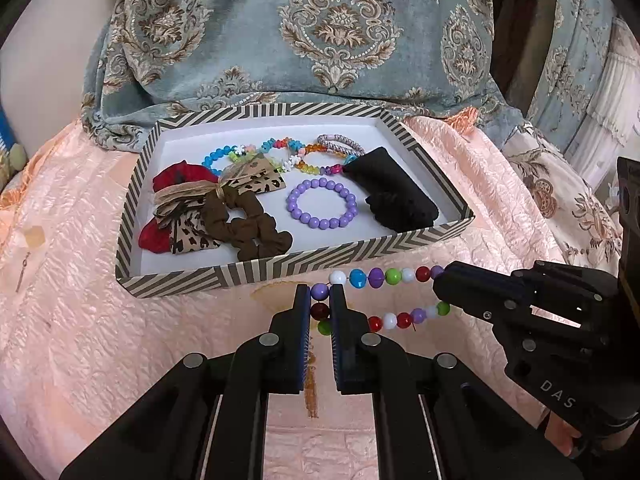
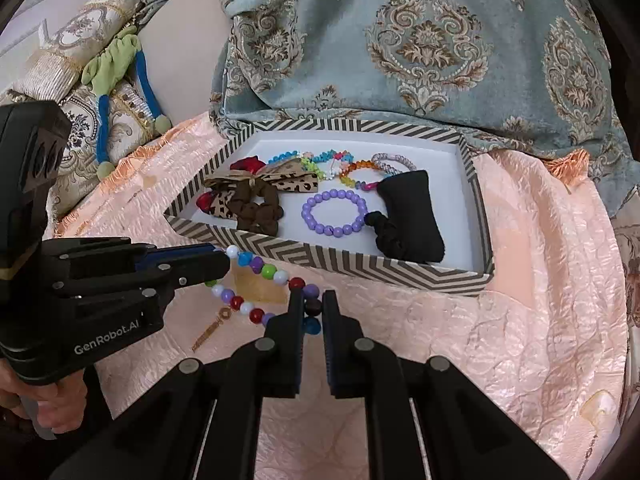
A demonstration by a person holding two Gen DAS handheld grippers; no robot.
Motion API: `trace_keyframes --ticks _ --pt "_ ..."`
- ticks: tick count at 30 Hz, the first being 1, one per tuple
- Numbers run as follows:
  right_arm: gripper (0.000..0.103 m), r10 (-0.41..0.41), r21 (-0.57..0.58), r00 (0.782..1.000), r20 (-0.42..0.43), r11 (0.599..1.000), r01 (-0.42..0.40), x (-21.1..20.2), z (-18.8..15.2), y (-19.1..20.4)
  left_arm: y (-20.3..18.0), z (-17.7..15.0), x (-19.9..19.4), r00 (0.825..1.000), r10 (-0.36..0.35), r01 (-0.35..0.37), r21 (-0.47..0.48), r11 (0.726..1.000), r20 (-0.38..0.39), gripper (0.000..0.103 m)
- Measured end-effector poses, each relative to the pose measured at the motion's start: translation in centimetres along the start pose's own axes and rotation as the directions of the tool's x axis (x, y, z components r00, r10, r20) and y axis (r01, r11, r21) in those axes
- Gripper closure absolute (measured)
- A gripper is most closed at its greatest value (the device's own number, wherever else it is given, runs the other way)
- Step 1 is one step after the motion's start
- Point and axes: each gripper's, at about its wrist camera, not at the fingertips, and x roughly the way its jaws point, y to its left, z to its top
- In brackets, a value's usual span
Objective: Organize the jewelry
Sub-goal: 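Grasp the multicolor bead bracelet with both grippers side by side, then lift the multicolor bead bracelet with both grippers and carry it over the box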
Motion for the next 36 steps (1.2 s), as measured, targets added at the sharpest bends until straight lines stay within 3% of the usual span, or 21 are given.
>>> trace_keyframes --ticks 23,31,36 --pt "0.095 0.004 0.01 1.0 0.004 1.0 -0.004 0.1 0.1 0.1 -0.3 0.0 0.3 1.0 0.029 -0.029 0.016 0.999 -0.002 0.103" --pt "0.095 0.011 0.007 0.999 0.036 1.0 -0.012 0.4 4.4 -0.5 0.9 4.9 0.5 0.998 0.036 -0.036 0.005 0.999 0.058 0.103" --pt "0.095 -0.001 -0.021 1.0 0.01 1.0 0.001 3.6 7.2 -1.1 2.2 7.7 3.6 0.996 0.057 -0.06 0.037 0.998 0.066 0.103"
